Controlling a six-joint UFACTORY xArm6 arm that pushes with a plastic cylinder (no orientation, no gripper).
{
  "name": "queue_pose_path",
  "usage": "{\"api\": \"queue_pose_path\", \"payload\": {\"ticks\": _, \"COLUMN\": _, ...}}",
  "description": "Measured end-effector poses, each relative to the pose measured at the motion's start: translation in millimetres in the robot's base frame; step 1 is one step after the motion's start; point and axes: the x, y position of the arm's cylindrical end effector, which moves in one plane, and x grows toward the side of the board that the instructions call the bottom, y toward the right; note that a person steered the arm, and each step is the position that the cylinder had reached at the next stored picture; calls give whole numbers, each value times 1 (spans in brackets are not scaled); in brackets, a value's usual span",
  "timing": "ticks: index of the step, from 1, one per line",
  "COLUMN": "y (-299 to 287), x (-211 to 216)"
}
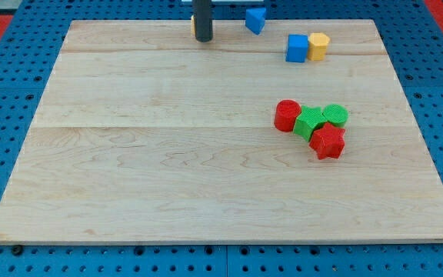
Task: Push the blue cube to the right of the blue triangle
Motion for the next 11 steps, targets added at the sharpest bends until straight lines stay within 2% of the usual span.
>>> {"api": "queue_pose_path", "payload": {"ticks": 1, "y": 47, "x": 45}}
{"api": "queue_pose_path", "payload": {"ticks": 2, "y": 103, "x": 63}}
{"api": "queue_pose_path", "payload": {"ticks": 5, "y": 165, "x": 35}}
{"api": "queue_pose_path", "payload": {"ticks": 6, "y": 170, "x": 13}}
{"api": "queue_pose_path", "payload": {"ticks": 8, "y": 138, "x": 20}}
{"api": "queue_pose_path", "payload": {"ticks": 11, "y": 136, "x": -8}}
